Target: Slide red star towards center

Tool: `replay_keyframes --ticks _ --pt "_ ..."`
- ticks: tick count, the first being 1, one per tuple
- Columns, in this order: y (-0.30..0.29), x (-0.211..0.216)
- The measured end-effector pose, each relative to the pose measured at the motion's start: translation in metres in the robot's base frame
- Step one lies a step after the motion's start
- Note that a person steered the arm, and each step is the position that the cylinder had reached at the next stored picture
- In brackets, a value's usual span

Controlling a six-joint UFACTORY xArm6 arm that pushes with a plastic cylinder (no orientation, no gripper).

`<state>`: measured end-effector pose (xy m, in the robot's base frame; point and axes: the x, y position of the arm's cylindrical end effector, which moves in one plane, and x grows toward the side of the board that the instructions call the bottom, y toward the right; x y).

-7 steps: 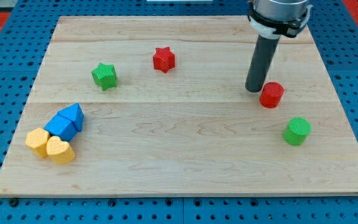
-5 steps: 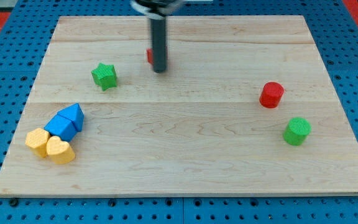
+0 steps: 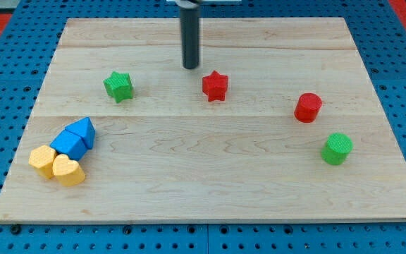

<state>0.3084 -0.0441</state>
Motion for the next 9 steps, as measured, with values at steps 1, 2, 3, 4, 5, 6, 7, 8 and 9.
replay_keyframes --ticks 1,2,3,4,5,6,7,8,9 --pt "-0.008 0.062" --pt "-0.001 0.08" --pt "0.032 0.107" --pt "0.091 0.089" --pt "0.125 0.079" --pt "0.144 0.072" --pt "0.143 0.062" --pt "0.124 0.047" --pt "0.111 0.026"
